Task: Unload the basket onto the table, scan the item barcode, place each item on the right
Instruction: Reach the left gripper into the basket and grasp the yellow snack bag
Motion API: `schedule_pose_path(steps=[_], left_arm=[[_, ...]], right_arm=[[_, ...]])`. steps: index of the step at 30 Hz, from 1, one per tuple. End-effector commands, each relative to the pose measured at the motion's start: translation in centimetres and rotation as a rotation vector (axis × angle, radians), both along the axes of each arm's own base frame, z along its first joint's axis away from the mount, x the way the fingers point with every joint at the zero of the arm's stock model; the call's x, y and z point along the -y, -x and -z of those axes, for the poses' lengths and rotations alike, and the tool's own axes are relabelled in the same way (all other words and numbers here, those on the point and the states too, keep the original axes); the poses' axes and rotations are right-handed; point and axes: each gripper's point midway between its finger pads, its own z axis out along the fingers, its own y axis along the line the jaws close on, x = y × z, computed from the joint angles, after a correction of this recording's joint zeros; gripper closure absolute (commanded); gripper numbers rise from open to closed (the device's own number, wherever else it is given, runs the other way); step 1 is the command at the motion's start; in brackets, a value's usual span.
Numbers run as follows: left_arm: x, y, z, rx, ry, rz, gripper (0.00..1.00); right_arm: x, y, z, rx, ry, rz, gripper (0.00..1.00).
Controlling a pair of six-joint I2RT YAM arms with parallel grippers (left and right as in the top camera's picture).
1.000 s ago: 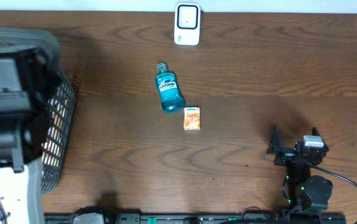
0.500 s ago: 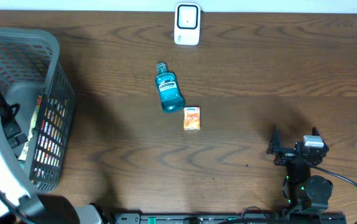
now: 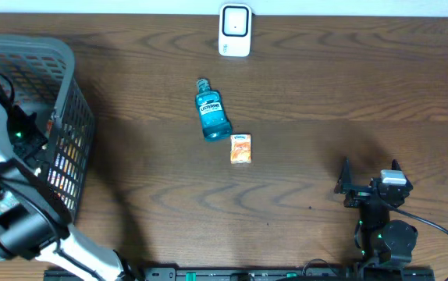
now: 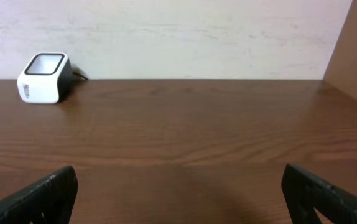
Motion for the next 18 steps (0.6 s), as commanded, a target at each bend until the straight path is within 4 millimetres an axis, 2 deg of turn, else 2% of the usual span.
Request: schedule_pose_path(steps=[1, 7, 8, 9, 10, 12, 14, 18], left_arm=[[1.1, -0.5, 3.2, -0.026, 0.108, -0.018, 0.02], [2.8, -0.8, 8.2, -0.078, 0.25, -0.012, 0.01], [3.0, -0.7, 9.2, -0.098, 0.268, 0.014, 0.07], [3.2, -0.5, 9.9, -0.114, 0.279, 0.045, 0.26], [3.3, -0.3, 10.4, -0.124, 0.29, 0.072, 0.55], [3.5, -0.1, 11.3, -0.141, 0.307, 0.124, 0.93], [3.4, 0.0, 11.3, -0.14, 0.31, 0.156, 0.93], [2.3, -0.2, 9.8, -0.09, 0.288, 0.214, 0.93]], right_arm=[[0.1, 0.0, 0.2, -0.006, 0.007, 0.004, 0.01], [0.1, 0.0, 0.2, -0.006, 0.007, 0.004, 0.01], [0.1, 0.0, 0.2, -0.006, 0.007, 0.004, 0.01], [0.1, 0.0, 0.2, -0.006, 0.007, 0.004, 0.01], [0.1, 0.0, 0.2, -0.006, 0.007, 0.004, 0.01], [0.1, 0.0, 0.2, -0.006, 0.007, 0.005, 0.01], [0.1, 0.0, 0.2, -0.006, 0.007, 0.004, 0.01], [0.1, 0.0, 0.2, -0.006, 0.007, 0.004, 0.01]])
